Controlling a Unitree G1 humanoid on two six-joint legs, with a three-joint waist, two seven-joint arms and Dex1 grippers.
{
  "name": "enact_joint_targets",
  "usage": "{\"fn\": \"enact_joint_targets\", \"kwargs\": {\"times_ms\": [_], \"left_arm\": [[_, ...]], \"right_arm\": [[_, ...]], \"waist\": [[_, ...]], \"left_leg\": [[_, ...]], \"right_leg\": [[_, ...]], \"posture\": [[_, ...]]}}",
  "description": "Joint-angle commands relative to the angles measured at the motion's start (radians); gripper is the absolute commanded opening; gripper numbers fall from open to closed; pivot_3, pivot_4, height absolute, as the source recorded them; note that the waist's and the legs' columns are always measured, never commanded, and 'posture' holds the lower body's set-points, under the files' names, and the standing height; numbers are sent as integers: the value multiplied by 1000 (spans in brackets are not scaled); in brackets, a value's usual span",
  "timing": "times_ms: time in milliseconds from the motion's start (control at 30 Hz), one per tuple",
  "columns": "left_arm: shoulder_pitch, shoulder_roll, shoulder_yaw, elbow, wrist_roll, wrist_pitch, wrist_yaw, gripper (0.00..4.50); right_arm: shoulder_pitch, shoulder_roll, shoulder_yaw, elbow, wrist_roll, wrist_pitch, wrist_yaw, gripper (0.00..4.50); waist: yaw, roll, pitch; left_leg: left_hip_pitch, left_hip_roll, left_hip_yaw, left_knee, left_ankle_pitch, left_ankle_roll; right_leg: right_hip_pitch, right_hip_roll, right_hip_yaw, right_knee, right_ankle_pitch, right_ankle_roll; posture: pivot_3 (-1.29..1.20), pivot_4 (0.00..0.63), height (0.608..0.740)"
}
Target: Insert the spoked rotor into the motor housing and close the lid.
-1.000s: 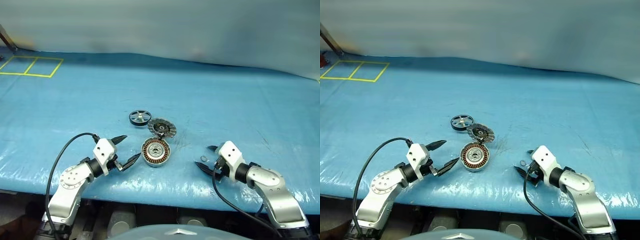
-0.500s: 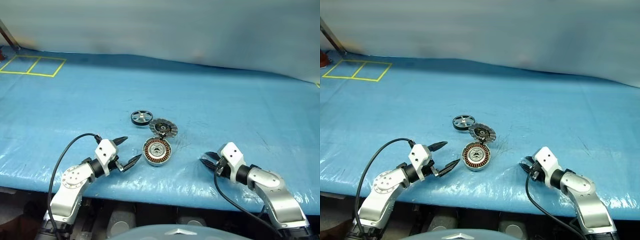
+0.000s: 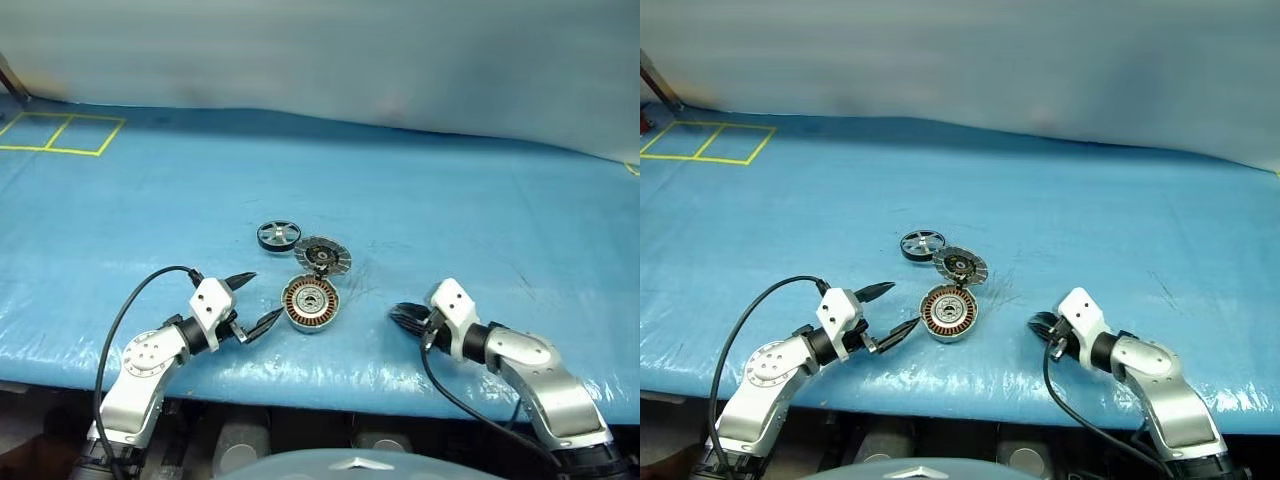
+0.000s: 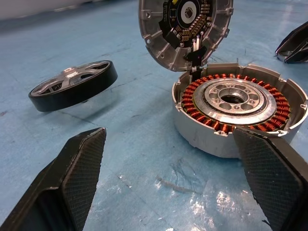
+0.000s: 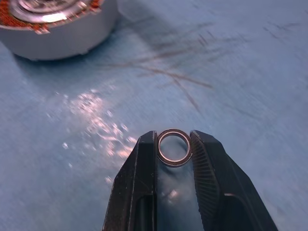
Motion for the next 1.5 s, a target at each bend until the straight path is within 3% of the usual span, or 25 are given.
{"fn": "enact_joint_targets", "kwargs": {"times_ms": [33, 333, 633, 1500], "left_arm": [[-2, -3, 12, -14, -17, -39, -5, 4500], [13, -22, 15, -22, -11, -55, 19, 4500], [36, -20, 22, -41, -8, -61, 45, 4500], [51, -17, 25, -50, -4, -63, 66, 4500]], "right_arm": [[-87, 15, 68, -124, 38, 6, 22, 657], [-211, 83, 242, -81, 20, 6, 26, 657], [-284, 122, 319, 71, -53, -62, 6, 657], [-334, 176, 362, 179, -130, -112, 11, 657]], "waist": [[1, 1, 0], [12, 0, 1], [7, 0, 1], [2, 1, 1]], "left_leg": [[0, 0, 0, -1, 2, 4], [-4, 0, 0, -3, 1, 5], [0, 0, 0, -3, 1, 4], [2, 0, 0, -3, 1, 5]], "right_leg": [[0, 0, 0, 0, 0, 0], [1, 1, -1, -1, 0, 0], [0, 1, 0, -1, 0, 0], [1, 1, 0, 0, 0, 0]], "posture": [[0, 150, 740], [0, 150, 740], [0, 150, 740], [0, 150, 740]]}}
